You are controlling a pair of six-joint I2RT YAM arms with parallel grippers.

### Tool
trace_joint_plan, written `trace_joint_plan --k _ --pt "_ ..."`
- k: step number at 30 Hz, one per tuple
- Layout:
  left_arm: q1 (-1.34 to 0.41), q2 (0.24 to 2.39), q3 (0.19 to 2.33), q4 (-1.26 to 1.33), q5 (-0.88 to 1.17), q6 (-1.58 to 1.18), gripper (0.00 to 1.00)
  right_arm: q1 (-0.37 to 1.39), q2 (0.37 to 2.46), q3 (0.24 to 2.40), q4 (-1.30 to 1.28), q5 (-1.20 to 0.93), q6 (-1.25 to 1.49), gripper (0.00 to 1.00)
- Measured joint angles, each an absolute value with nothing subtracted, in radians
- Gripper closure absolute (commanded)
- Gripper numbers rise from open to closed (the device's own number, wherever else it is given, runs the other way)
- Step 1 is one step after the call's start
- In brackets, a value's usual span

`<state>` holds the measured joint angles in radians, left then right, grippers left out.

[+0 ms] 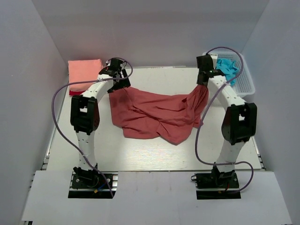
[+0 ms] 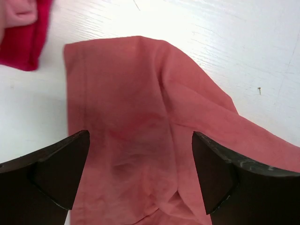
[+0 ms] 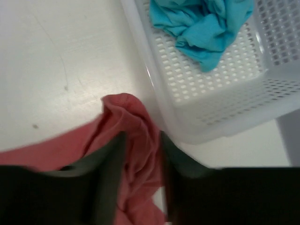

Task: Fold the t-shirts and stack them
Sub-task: Flatten out the tshirt

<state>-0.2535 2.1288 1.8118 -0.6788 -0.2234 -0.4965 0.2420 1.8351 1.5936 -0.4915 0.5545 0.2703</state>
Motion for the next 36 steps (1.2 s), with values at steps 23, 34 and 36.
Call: trace_joint_plan --k 23,34,36 --pt "-0.166 1.716 1.031 -0.548 -0.144 -0.682 0.13 0.252 1.324 1.165 -0.709 0.198 0.422 0.10" --pt "-0.179 1.741 1.006 -0.376 -0.095 -0.689 1.00 0.346 1.269 0.925 -0.693 0.080 0.504 0.13" --pt "-0.179 1.739 1.003 -0.369 -0.091 -0.688 1.00 0.360 1.294 0.925 -0.688 0.102 0.510 0.16"
